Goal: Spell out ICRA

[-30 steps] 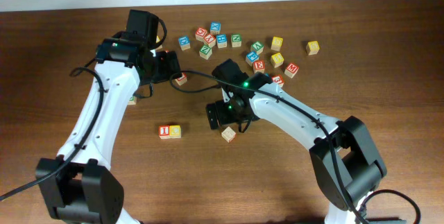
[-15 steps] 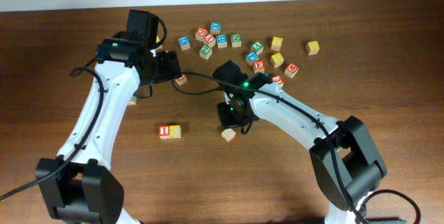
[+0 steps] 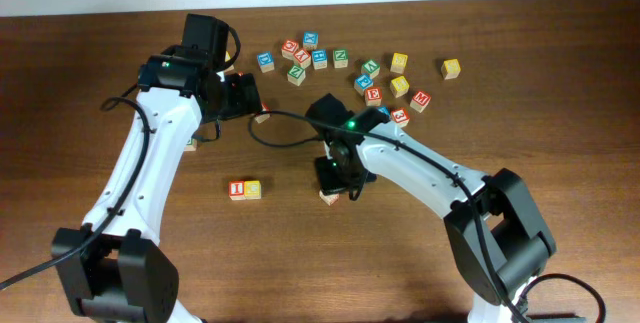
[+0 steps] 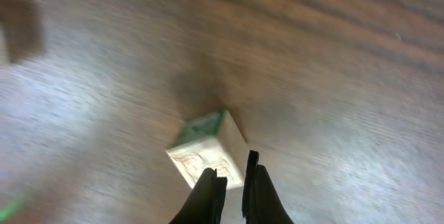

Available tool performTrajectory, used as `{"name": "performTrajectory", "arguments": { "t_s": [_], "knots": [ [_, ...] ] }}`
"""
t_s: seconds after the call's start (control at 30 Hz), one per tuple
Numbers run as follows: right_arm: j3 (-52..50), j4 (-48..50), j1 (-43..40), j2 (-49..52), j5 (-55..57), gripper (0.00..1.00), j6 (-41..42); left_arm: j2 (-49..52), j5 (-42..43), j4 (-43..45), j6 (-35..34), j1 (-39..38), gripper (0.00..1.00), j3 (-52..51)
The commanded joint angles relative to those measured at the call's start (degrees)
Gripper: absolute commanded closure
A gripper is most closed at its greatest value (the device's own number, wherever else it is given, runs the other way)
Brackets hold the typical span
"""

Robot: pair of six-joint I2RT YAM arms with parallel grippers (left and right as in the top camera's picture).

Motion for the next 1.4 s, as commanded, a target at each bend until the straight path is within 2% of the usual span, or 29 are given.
{"name": "performTrajectory", "arguments": {
  "t_s": [0.0,0.17,0.93,1.17,1.37],
  "knots": [
    [-0.31,1.18,0.57,-0.79,-3.02,0.96,0.11,-0.02,-0.44,-0.07,0.5,-0.11,0.01,1.03],
    [-0.31,1.68,0.46,-0.79,-9.22,0.96,0.11,-0.02,-0.44,-0.07,0.48,-0.11,0.01,1.03],
    [0.04,5.25,0.11,3.23,-8.76,0.96,-0.11,-0.02,-0.44,-0.07,0.48,-0.11,0.01,1.03],
    [8.55,-3.58,-2.49,1.62,-8.72,0.95,-2.4,-0.02,-0.44,-0.07,0.5,-0.11,0.01,1.03],
    [7.56,-13.9,-3.19,2.01,-8.7,0.96,-2.49,-0.02,-0.44,-0.07,0.48,-0.11,0.01,1.03]
  ]
}}
